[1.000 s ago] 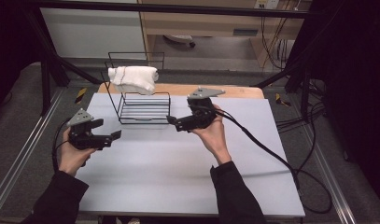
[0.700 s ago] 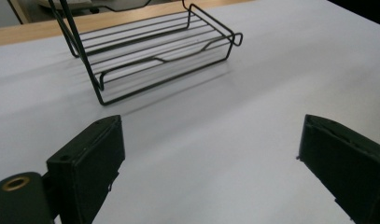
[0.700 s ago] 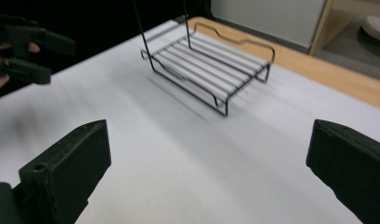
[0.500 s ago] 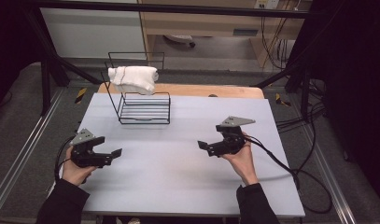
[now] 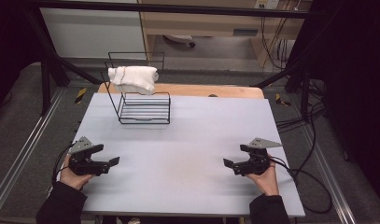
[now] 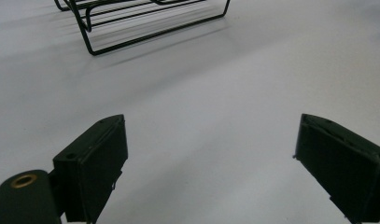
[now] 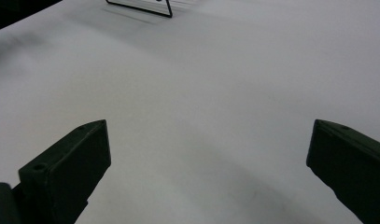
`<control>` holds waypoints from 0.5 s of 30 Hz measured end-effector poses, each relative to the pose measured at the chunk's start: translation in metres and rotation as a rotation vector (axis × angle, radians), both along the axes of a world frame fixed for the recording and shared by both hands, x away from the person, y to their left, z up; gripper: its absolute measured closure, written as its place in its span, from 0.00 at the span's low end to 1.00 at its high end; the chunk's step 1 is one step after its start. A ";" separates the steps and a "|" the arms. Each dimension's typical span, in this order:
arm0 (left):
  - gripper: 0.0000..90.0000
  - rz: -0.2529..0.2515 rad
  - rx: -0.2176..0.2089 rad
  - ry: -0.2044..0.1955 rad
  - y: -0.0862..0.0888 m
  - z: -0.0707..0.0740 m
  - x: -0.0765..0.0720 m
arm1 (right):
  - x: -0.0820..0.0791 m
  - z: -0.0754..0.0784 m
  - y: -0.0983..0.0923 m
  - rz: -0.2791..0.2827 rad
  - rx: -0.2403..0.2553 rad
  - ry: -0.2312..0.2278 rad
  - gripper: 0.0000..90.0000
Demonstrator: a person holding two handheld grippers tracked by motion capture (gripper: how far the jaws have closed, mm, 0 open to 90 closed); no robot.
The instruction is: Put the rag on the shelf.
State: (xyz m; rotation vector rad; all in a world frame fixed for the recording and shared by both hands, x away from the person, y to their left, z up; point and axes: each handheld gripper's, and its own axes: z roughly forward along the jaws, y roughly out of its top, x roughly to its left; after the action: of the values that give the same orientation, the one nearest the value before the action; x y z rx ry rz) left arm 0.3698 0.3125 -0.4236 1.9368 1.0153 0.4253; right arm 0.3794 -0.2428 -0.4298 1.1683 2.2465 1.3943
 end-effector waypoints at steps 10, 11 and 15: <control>0.10 -0.015 0.026 0.011 -0.003 -0.007 -0.002 | -0.011 -0.014 -0.021 0.015 0.008 0.036 0.00; 0.10 -0.013 0.026 0.014 -0.003 -0.007 -0.002 | -0.012 -0.015 -0.022 0.015 0.008 0.033 0.00; 0.10 -0.013 0.022 0.016 -0.003 -0.008 -0.003 | -0.014 -0.017 -0.023 0.014 -0.001 0.041 0.00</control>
State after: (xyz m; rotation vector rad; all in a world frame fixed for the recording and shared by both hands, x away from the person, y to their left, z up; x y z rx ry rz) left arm 0.3673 0.3096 -0.4313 1.9684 1.0113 0.4155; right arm 0.3655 -0.2658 -0.4463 1.1937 2.2866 1.3862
